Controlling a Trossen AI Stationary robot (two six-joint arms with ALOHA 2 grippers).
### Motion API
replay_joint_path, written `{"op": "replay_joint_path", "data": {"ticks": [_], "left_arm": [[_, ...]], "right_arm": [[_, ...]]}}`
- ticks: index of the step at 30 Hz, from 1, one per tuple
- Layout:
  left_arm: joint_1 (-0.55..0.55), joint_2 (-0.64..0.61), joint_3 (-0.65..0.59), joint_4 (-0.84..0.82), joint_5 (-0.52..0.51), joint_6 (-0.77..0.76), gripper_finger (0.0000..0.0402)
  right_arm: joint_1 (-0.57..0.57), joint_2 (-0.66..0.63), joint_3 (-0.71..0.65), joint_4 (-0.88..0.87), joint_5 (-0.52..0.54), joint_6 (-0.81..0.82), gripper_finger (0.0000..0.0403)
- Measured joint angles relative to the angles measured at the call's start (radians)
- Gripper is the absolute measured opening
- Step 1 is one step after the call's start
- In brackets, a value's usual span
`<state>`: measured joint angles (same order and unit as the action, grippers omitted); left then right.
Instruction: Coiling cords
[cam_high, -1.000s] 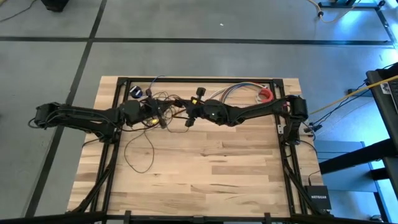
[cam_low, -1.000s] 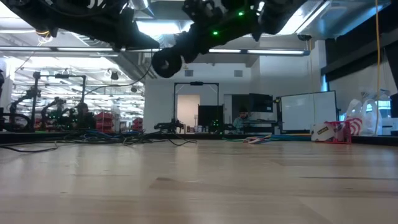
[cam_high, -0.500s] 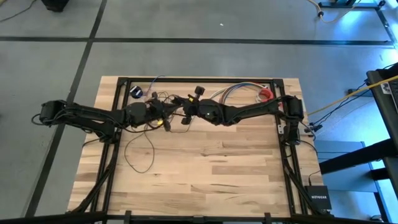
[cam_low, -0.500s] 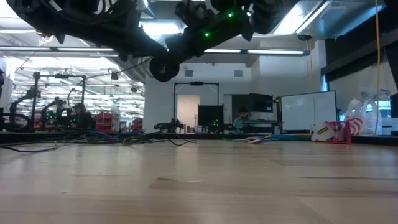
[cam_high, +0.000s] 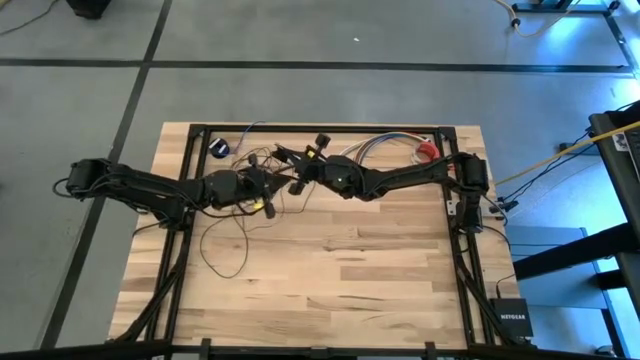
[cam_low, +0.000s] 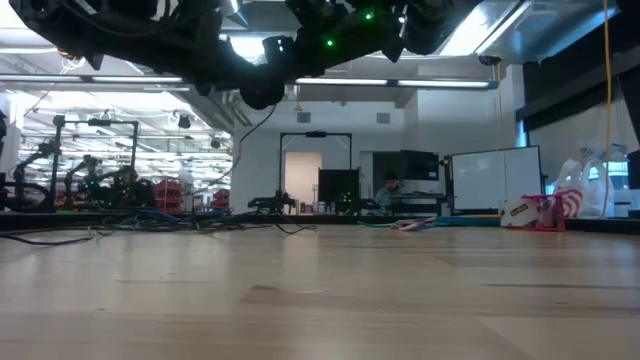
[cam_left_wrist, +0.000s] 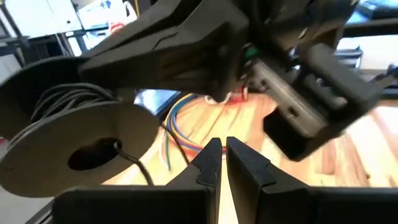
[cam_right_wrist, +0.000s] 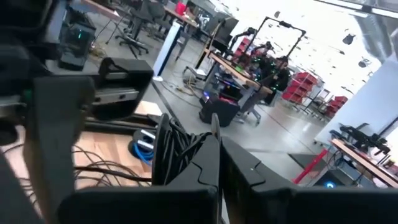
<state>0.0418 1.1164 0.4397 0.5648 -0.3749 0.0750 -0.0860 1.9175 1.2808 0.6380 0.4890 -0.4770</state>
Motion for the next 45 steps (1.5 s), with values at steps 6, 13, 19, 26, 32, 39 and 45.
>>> {"op": "replay_joint_path", "data": {"ticks": [6,13,19,26,32,39,45], "left_arm": [[-0.028,-0.040,0.000,-0.083,-0.011,0.083,0.0017],[-0.038,-0.099,0.000,-0.224,-0.014,-0.023,0.0018],[-0.003,-0.016,-0.008,-0.248,-0.014,-0.066,0.0018],[0.017,0.044,-0.008,-0.219,-0.003,-0.071,0.0019],[0.017,0.036,-0.006,-0.216,0.047,-0.073,0.0086],[0.019,0.036,-0.005,-0.233,0.029,-0.050,0.0158],[0.008,0.027,-0.002,-0.256,-0.036,-0.049,0.0153]], "right_arm": [[0.000,0.000,0.000,-0.010,0.019,-0.043,0.0007],[0.000,0.000,0.000,-0.010,0.017,-0.055,0.0007],[0.000,0.000,0.000,-0.010,0.016,-0.055,0.0007],[0.000,0.000,0.000,0.004,-0.012,-0.085,0.0009],[0.000,-0.001,0.000,0.005,-0.029,-0.083,0.0009],[0.000,-0.001,0.000,0.005,-0.030,-0.081,0.0009],[0.000,-0.001,0.000,0.004,-0.030,-0.082,0.0009]]}}
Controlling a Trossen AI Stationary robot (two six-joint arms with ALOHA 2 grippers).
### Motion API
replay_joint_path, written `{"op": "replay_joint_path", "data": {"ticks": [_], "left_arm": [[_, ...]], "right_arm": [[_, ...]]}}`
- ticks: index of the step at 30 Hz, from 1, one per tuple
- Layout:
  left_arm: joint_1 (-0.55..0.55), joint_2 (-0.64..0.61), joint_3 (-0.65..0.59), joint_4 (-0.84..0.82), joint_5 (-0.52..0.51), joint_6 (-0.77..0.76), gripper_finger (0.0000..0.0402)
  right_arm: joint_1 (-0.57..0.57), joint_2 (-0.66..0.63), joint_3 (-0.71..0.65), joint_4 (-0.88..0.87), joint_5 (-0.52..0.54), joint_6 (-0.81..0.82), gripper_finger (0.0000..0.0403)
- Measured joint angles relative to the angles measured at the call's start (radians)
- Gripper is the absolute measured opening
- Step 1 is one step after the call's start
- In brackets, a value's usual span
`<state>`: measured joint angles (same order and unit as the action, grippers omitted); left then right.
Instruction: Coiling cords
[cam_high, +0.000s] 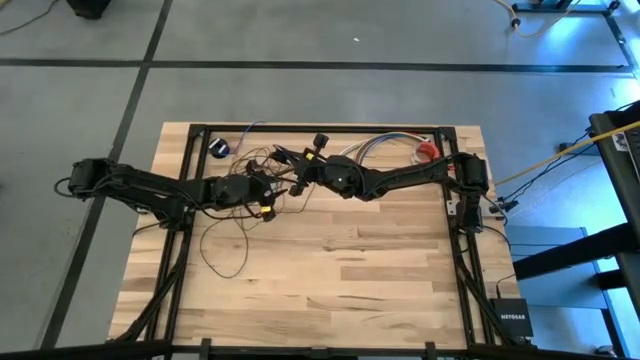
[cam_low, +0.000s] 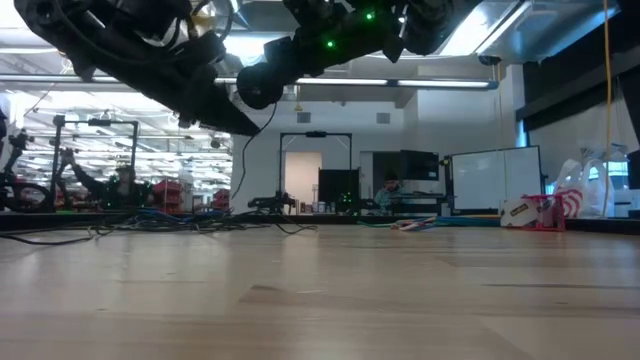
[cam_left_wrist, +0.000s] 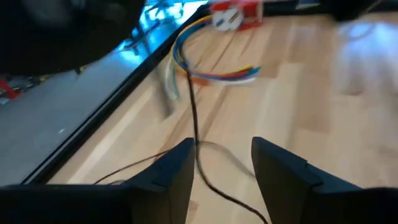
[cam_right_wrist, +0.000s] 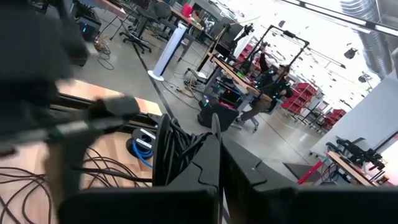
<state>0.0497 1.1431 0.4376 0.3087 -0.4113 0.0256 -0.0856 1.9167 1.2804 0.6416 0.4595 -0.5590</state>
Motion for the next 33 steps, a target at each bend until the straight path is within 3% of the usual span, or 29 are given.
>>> {"op": "replay_joint_path", "data": {"ticks": [7,19,22,27,33], "left_arm": [[-0.047,-0.059,0.021,-0.032,0.001,0.036,0.0134],[0.032,0.032,-0.004,-0.004,-0.002,0.010,0.0124],[0.036,0.044,-0.004,-0.002,0.000,0.027,0.0094],[0.058,0.066,-0.004,0.017,-0.001,0.057,0.0010],[0.079,0.070,-0.004,0.057,-0.002,0.066,0.0004]], "right_arm": [[0.000,0.000,0.000,-0.007,0.000,0.000,0.0010],[0.000,-0.001,-0.001,-0.007,0.000,0.000,0.0010],[0.000,-0.001,-0.001,-0.004,0.000,-0.001,0.0010],[0.000,-0.001,-0.001,-0.004,0.000,-0.001,0.0010],[0.002,-0.001,-0.001,0.041,-0.044,0.008,0.0010]]}}
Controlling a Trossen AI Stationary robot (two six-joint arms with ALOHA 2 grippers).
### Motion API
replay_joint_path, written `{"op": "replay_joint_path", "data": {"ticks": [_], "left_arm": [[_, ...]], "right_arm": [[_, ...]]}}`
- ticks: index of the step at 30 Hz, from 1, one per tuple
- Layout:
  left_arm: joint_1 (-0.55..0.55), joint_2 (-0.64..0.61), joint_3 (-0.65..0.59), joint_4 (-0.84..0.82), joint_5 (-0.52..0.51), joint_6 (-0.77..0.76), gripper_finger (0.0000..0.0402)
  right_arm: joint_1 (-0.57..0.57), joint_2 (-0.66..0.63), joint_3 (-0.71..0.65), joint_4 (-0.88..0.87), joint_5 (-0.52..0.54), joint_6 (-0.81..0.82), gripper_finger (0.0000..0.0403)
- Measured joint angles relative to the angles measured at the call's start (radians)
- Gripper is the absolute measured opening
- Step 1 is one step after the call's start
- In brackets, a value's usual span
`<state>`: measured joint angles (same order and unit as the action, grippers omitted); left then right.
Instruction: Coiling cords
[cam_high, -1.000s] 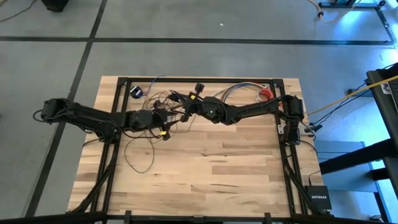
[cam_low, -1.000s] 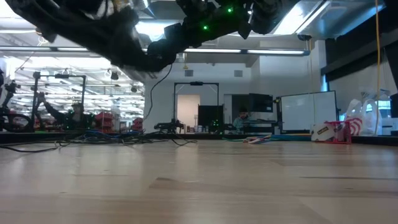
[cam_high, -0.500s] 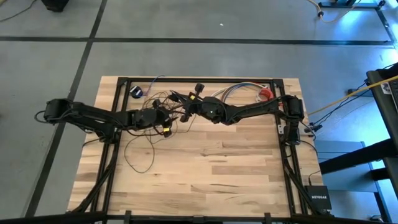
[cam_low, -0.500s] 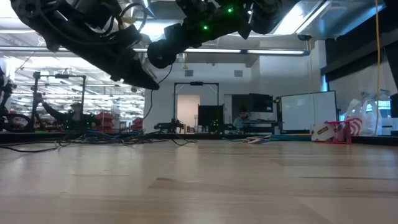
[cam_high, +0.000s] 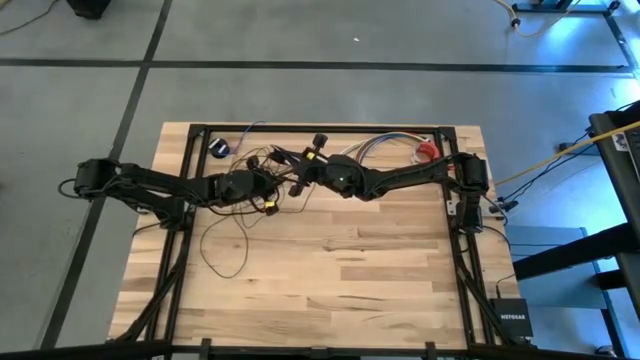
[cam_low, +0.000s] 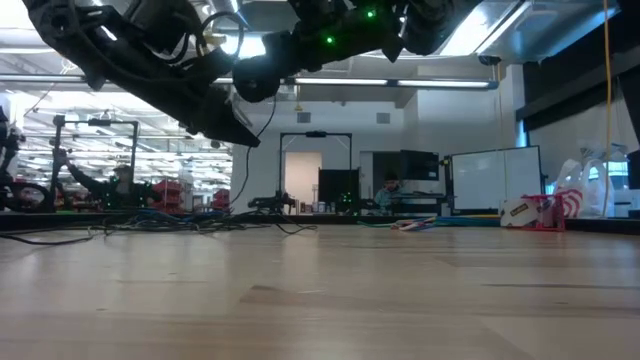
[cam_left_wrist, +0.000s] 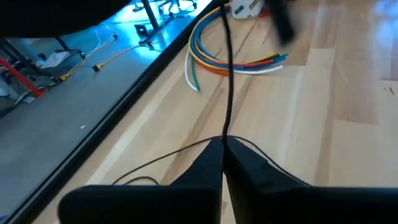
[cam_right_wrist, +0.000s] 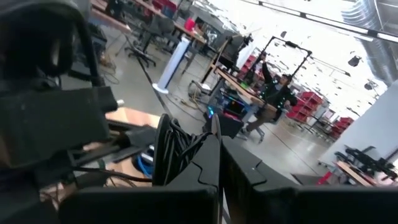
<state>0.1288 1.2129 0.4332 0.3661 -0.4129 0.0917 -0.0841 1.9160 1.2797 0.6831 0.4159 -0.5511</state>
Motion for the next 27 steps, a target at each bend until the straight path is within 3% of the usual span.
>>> {"op": "replay_joint_path", "data": {"ticks": [4,12,17,27], "left_arm": [[0.004,0.004,0.000,0.011,-0.021,0.031,0.0005],[0.061,-0.043,0.000,-0.052,-0.240,0.138,0.0005],[0.067,-0.167,0.000,-0.078,-0.252,0.178,0.0003],[0.068,-0.415,0.000,-0.199,-0.220,0.166,0.0004]], "right_arm": [[0.001,0.000,0.000,0.004,-0.019,0.020,0.0010],[0.052,-0.014,0.000,-0.016,0.023,-0.043,0.0010],[0.067,-0.018,0.000,-0.066,0.115,-0.109,0.0010],[0.059,-0.018,0.001,-0.140,0.112,-0.161,0.0010]]}}
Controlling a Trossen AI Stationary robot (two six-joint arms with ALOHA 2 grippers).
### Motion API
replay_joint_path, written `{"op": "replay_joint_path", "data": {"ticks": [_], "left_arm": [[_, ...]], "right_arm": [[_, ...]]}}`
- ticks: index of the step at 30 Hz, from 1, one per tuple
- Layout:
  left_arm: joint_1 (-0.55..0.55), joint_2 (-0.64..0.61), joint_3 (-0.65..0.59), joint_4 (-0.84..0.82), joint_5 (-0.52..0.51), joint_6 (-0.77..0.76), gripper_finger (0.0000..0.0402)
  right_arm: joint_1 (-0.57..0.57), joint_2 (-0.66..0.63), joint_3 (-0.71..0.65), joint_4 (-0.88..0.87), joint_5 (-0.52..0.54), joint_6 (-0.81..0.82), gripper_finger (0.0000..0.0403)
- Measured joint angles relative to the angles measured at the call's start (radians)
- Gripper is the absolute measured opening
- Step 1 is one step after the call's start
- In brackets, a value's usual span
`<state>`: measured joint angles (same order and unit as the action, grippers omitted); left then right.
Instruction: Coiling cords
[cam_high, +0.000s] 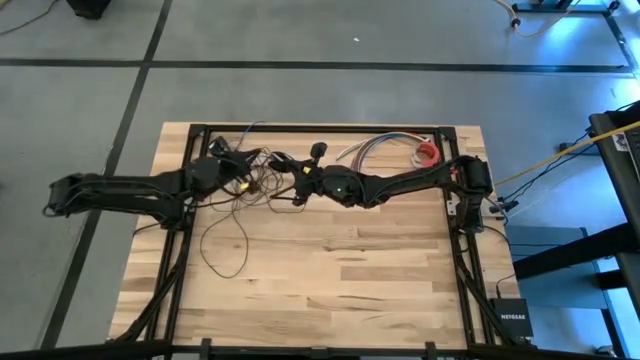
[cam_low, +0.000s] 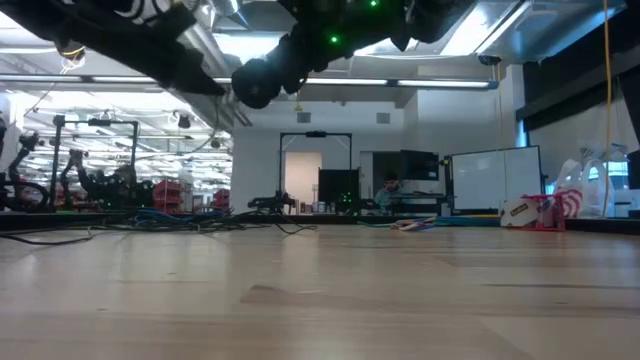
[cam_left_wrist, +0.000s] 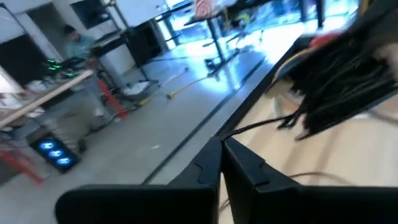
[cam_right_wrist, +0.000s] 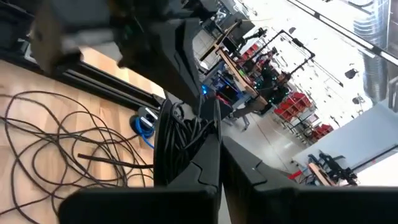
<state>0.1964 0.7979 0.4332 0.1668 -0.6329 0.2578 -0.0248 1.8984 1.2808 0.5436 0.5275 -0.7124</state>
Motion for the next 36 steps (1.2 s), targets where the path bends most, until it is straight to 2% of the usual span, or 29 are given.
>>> {"op": "replay_joint_path", "data": {"ticks": [5,12,16,21,32,36], "left_arm": [[-0.015,-0.028,0.000,-0.002,0.144,-0.085,0.0005],[-0.026,-0.006,0.000,0.005,0.166,-0.163,0.0005],[-0.027,0.021,0.000,0.076,0.210,-0.196,0.0005],[-0.034,0.098,0.000,0.200,0.257,-0.235,0.0005],[-0.070,0.308,0.000,0.475,0.244,-0.249,0.0005],[-0.080,0.336,0.000,0.488,0.287,-0.234,0.0005]], "right_arm": [[-0.027,0.001,0.000,-0.030,-0.002,0.032,0.0010],[-0.057,0.002,0.000,-0.063,-0.041,0.111,0.0010],[-0.056,0.002,0.000,-0.067,-0.053,0.115,0.0005],[-0.056,0.003,0.000,-0.066,-0.055,0.139,0.0005],[-0.074,0.005,-0.004,-0.048,-0.034,0.195,0.0005],[-0.081,0.006,-0.002,-0.028,-0.052,0.245,0.0005]]}}
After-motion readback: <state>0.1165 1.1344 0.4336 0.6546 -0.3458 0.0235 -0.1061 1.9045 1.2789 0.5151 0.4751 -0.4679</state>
